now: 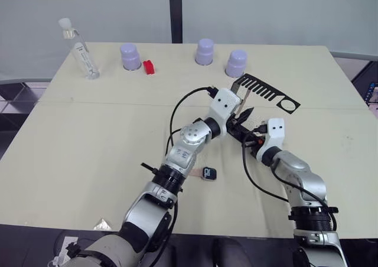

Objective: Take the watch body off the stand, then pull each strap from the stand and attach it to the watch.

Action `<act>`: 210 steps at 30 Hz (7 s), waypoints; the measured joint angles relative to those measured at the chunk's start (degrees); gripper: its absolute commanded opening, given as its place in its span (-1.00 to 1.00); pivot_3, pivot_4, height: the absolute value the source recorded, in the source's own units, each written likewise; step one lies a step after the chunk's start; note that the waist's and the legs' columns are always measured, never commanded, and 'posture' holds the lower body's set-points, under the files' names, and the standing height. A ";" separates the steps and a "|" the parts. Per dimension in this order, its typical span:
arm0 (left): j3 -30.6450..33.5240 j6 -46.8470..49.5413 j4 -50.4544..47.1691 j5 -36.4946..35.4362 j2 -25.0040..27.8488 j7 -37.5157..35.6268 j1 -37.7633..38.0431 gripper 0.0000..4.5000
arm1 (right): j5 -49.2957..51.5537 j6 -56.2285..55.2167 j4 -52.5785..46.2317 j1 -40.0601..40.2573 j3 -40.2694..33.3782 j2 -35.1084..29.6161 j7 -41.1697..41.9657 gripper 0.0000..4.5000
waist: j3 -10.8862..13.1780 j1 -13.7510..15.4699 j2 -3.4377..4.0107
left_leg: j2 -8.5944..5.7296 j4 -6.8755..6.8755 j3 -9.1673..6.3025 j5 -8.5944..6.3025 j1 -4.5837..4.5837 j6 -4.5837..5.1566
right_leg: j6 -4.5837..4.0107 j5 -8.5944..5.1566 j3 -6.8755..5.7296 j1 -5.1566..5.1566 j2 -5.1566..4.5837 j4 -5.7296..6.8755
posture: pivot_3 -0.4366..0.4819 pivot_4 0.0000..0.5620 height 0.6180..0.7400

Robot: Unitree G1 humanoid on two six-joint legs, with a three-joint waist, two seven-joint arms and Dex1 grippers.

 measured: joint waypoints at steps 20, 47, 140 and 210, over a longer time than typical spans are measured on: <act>1.62 0.91 -8.17 -2.19 0.82 -3.73 2.12 -0.99 | -1.35 0.21 2.30 -2.02 0.63 -0.51 -0.77 -1.00 | 0.00 0.02 0.00 | 0.00 0.01 -0.01 0.00 0.00 0.00 | 0.00 0.00 0.01 0.00 -0.03 0.01 | -0.05 -0.47 1.00; 3.58 30.29 -33.94 -22.66 20.49 -29.10 10.40 -1.00 | 8.81 6.25 -20.69 11.29 -1.50 -5.44 5.82 -0.88 | 0.10 0.04 0.16 | 0.00 -0.05 -0.16 0.00 -0.08 0.00 | 0.01 0.00 -0.01 0.01 -0.05 -0.11 | -0.05 -0.47 1.00; 4.32 44.68 -40.69 -37.67 22.13 -32.71 12.29 -1.00 | 69.65 9.03 -31.10 9.86 -7.41 -12.98 -3.74 -0.46 | 0.15 0.19 0.11 | 0.00 -0.18 -0.34 0.00 -0.21 0.04 | 0.00 0.00 0.23 0.07 -0.25 -0.57 | -0.05 -0.47 1.00; 3.32 41.67 -37.36 -36.82 21.75 -34.03 10.71 -1.00 | 71.14 6.71 -31.13 9.90 -6.62 -14.43 -3.61 -0.46 | 0.16 0.28 0.10 | 0.00 -0.27 -0.34 0.02 -0.22 0.05 | 0.00 0.00 0.21 0.08 -0.25 -0.80 | -0.05 -0.47 1.00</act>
